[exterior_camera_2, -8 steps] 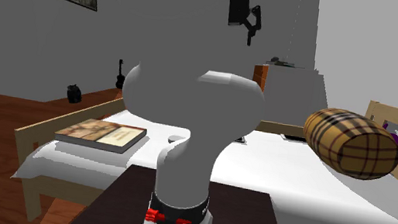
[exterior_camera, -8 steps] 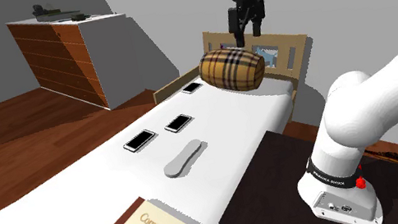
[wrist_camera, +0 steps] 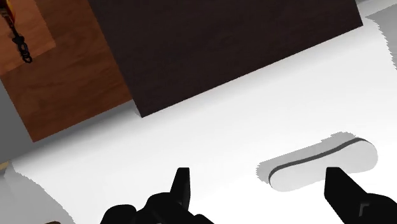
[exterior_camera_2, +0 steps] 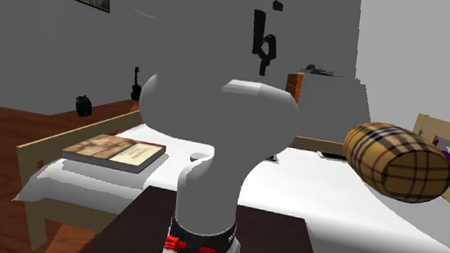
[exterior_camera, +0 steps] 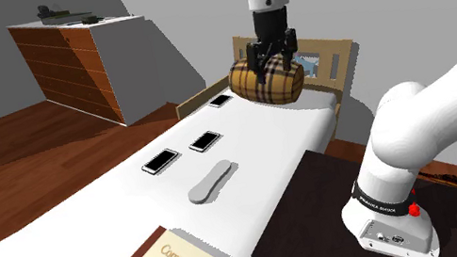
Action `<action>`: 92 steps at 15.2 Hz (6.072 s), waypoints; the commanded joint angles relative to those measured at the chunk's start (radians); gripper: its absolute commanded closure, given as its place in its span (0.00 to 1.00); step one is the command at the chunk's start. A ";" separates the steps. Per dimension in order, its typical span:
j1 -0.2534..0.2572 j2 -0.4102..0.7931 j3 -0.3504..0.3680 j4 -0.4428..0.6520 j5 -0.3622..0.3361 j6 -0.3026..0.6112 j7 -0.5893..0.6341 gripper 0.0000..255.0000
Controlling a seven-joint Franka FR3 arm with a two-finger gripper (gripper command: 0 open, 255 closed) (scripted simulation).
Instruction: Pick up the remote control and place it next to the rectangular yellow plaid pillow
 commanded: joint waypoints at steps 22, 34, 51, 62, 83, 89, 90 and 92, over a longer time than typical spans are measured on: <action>-0.165 0.675 0.360 -0.122 0.102 0.867 0.999 0.00; -0.135 1.060 0.284 0.024 -0.162 1.105 1.433 0.00; -0.116 1.111 0.258 0.032 -0.199 1.145 1.461 1.00; -0.151 1.013 0.307 0.021 -0.126 1.063 1.408 1.00; -0.180 0.756 0.354 0.062 0.054 0.785 1.281 1.00; -0.180 0.699 0.351 0.093 0.081 0.701 1.261 1.00; -0.179 0.690 0.351 0.099 0.085 0.687 1.258 1.00; -0.179 0.674 0.349 0.111 0.092 0.659 1.253 1.00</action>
